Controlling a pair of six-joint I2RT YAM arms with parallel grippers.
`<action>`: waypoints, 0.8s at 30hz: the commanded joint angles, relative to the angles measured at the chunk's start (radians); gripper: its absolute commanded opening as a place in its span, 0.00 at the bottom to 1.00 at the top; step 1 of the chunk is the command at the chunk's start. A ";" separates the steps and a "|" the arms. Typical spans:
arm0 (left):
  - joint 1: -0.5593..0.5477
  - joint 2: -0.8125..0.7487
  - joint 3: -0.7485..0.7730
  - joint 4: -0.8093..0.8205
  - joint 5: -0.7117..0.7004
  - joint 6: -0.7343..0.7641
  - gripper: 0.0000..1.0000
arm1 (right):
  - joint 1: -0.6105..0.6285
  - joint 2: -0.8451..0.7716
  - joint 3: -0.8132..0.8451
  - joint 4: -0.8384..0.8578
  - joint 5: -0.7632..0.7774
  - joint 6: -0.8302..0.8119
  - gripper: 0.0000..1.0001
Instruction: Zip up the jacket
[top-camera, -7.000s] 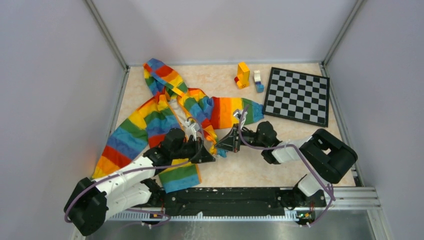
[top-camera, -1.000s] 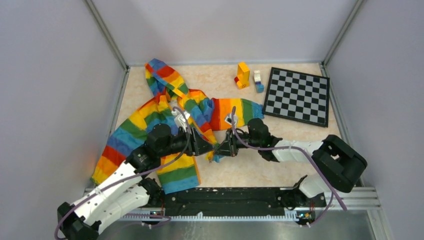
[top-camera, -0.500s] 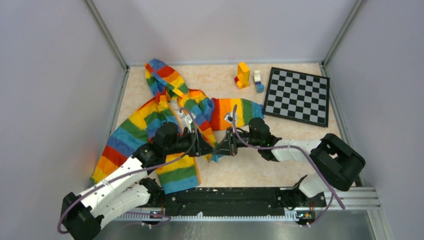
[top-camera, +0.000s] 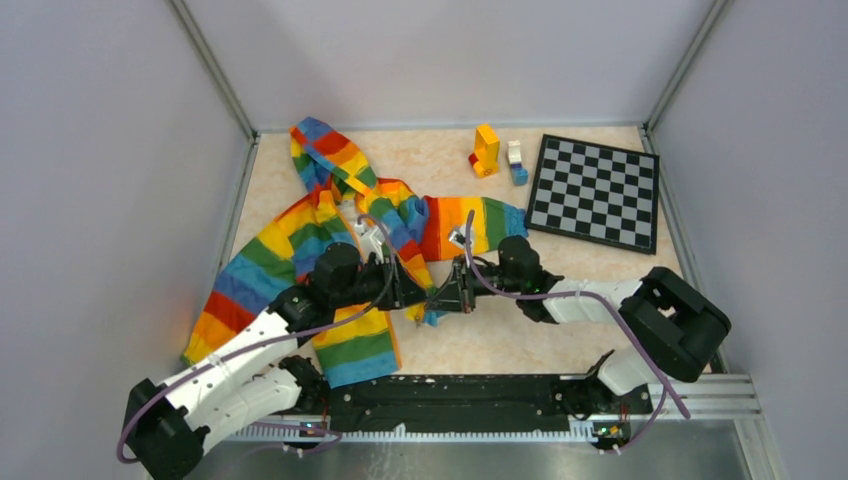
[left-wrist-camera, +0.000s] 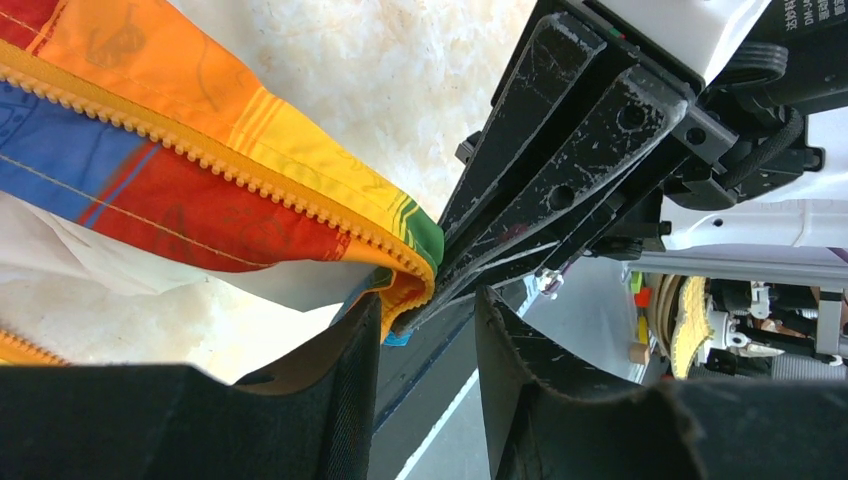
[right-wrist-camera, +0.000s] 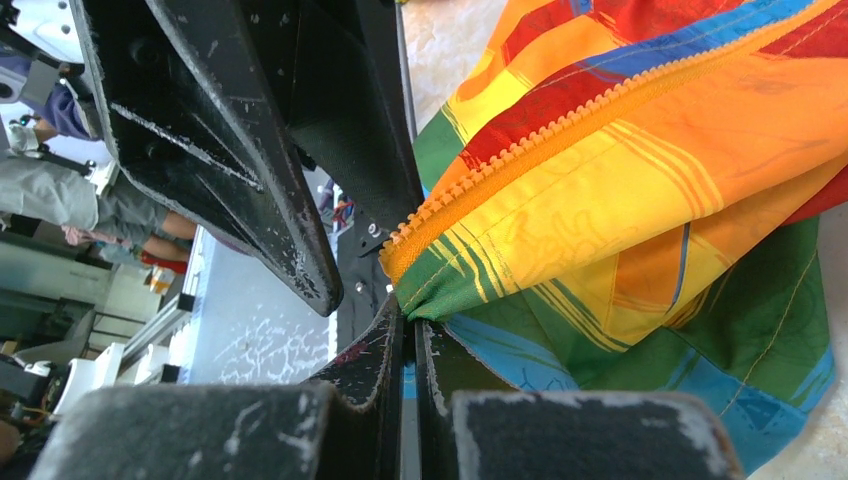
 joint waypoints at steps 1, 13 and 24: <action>0.001 0.023 0.007 0.091 0.009 0.007 0.44 | -0.011 -0.010 -0.010 0.073 -0.033 0.000 0.00; 0.001 0.045 -0.008 0.120 -0.001 -0.007 0.33 | -0.011 0.006 -0.008 0.109 -0.046 0.018 0.00; 0.003 0.029 -0.004 0.097 -0.165 -0.122 0.00 | -0.007 -0.172 -0.045 -0.320 0.321 0.162 0.40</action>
